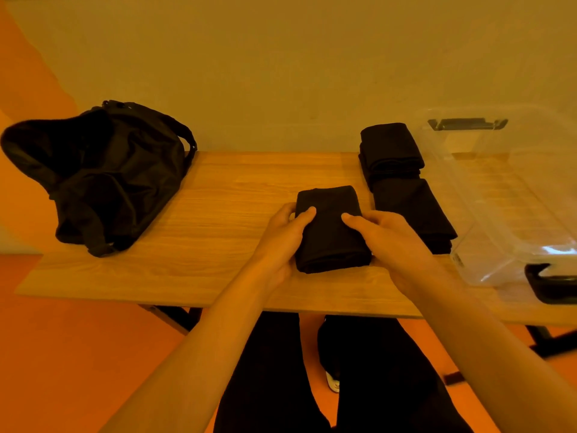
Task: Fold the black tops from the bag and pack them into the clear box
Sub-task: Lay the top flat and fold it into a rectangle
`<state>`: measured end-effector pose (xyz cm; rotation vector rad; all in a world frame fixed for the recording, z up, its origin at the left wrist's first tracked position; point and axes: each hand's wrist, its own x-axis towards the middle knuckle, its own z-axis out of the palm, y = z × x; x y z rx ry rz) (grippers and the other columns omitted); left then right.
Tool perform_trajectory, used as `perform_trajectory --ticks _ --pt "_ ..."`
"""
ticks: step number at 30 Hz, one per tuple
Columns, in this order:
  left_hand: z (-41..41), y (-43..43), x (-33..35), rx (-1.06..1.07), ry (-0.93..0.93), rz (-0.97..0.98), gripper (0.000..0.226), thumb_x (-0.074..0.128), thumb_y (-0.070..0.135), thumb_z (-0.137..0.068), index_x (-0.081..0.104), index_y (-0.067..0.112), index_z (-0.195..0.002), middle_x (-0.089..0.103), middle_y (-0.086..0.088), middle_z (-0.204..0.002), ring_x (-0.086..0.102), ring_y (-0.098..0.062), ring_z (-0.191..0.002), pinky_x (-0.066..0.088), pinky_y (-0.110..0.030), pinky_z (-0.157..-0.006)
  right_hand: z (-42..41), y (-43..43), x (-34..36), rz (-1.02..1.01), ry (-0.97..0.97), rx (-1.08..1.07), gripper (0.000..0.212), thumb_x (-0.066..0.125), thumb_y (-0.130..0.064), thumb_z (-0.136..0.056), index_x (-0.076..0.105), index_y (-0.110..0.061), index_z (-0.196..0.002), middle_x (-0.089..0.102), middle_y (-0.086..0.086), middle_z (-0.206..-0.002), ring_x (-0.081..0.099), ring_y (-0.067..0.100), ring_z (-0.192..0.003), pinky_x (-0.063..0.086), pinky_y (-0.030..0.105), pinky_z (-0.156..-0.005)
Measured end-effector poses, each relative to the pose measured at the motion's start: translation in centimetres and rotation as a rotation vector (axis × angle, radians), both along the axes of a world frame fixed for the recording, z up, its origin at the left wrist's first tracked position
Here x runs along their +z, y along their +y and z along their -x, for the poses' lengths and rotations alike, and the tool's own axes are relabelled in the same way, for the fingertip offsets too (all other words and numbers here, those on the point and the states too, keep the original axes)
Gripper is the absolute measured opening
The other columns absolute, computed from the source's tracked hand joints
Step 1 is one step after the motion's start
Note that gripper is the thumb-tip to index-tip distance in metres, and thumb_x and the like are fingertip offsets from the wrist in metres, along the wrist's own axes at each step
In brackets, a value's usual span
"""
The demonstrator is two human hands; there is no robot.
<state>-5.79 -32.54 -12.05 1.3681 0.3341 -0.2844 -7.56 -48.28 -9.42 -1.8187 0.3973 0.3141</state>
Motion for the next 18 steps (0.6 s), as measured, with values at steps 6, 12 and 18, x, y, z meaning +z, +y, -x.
perform_trajectory --ticks 6,12,18 --pt "-2.5 -4.8 1.4 0.041 -0.148 -0.083 0.039 0.063 0.032 -0.1 0.055 0.025 -0.137 0.067 0.0 -0.121 0.069 -0.016 -0.104 0.062 -0.039 -0.086 0.4 -2.6 1.8 0.074 -0.182 -0.225 0.045 0.05 -0.043 -0.103 0.051 -0.023 -0.144 0.054 -0.009 -0.12 0.05 0.013 -0.119 0.047 0.039 -0.102" --pt "-5.3 -10.8 2.1 0.012 -0.147 -0.038 0.043 0.062 0.032 -0.1 0.052 0.026 -0.142 0.065 -0.002 -0.13 0.066 -0.02 -0.113 0.06 -0.043 -0.091 2.0 -4.3 2.1 0.056 -0.389 -0.352 0.045 0.05 -0.031 -0.104 0.039 -0.032 -0.147 0.051 -0.022 -0.106 0.05 -0.005 -0.09 0.041 0.02 -0.072" --pt "-6.4 -13.7 0.6 -0.022 -0.152 -0.1 0.033 0.061 0.029 -0.101 0.054 0.026 -0.133 0.064 -0.002 -0.129 0.066 -0.019 -0.113 0.059 -0.043 -0.093 2.0 -3.9 0.4 0.147 -0.497 -0.474 0.054 0.057 -0.021 -0.098 0.038 -0.024 -0.149 0.054 -0.005 -0.133 0.055 0.012 -0.121 0.054 0.039 -0.097"
